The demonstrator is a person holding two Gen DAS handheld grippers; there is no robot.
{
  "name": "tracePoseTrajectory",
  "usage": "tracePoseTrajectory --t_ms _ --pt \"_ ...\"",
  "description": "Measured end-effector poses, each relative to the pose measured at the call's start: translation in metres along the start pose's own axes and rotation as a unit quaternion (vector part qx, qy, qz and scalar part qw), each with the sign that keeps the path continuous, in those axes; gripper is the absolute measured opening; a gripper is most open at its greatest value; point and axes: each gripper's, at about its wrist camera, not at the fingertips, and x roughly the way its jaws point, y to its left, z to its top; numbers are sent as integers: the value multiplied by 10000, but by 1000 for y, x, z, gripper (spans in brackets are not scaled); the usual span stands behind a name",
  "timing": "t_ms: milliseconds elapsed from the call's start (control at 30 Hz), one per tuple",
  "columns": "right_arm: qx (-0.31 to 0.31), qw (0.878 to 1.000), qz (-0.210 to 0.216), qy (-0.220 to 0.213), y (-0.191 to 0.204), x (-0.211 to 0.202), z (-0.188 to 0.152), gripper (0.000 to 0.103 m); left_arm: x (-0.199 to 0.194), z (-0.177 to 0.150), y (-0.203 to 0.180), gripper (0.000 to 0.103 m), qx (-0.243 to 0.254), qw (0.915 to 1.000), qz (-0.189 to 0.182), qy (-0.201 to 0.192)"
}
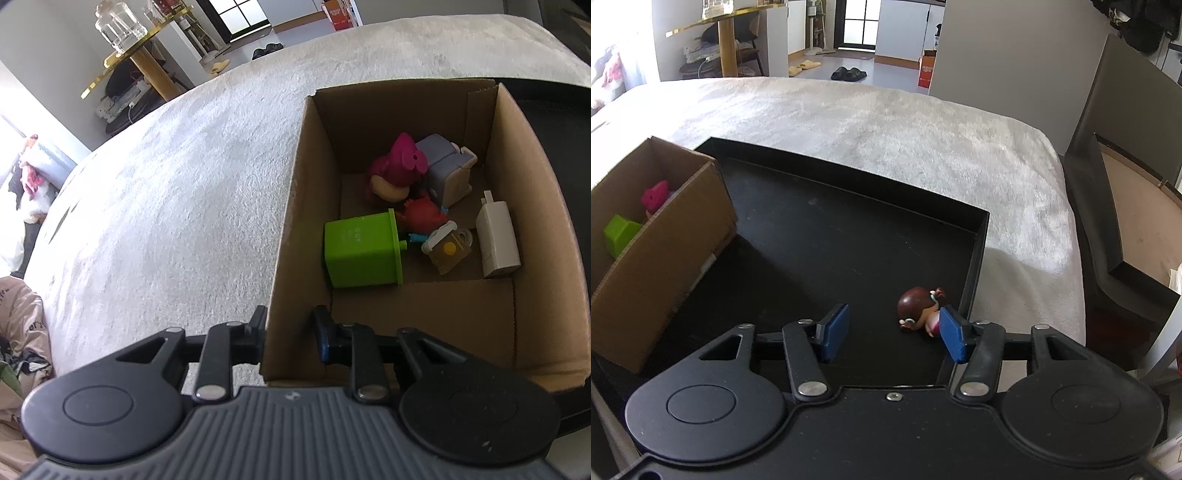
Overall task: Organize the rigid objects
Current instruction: 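Move the open right tool to the brown-haired doll on the tray, then close the right tool on the brown-haired doll and lift it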
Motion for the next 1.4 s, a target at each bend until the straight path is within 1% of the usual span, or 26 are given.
tracePoseTrajectory --t_ms 233,467,733,800,867,933,1133,1233,1267,1300,1333,1400 --pt "-64 9999 -31 71 -8 16 1 49 1 1 -4 27 26 10000 69 25" --pt "-131 9998 -34 141 -8 30 3 48 0 1 -5 27 14 10000 72 9" --pt "-59 9992 -68 380 -8 48 1 44 0 1 -4 27 4 10000 56 10" --pt "-78 9992 -113 363 -8 48 0 43 0 1 -4 27 -3 10000 54 7" --pt "-77 9993 -120 355 -6 46 -1 35 0 1 -4 27 -4 10000 54 7" --pt "-92 9992 -109 364 -5 45 -2 33 0 2 -3 27 -6 10000 57 9" --pt "-247 9987 -161 416 -1 46 -2 33 0 1 -2 27 -16 10000 30 -8" --pt "-533 9969 -303 496 1 56 2 34 1 1 -2 27 -16 10000 28 0" --pt "-539 9963 -258 613 -1 62 4 31 1 1 -2 27 -27 10000 25 10" --pt "-406 9961 -90 779 -6 68 5 30 1 1 -1 27 -37 10000 14 5" --pt "-302 9965 -24 776 -9 68 6 30 0 1 -1 27 -41 10000 15 1" --pt "-325 9964 -23 779 -10 67 7 30 0 1 0 27 -67 10000 15 -17"
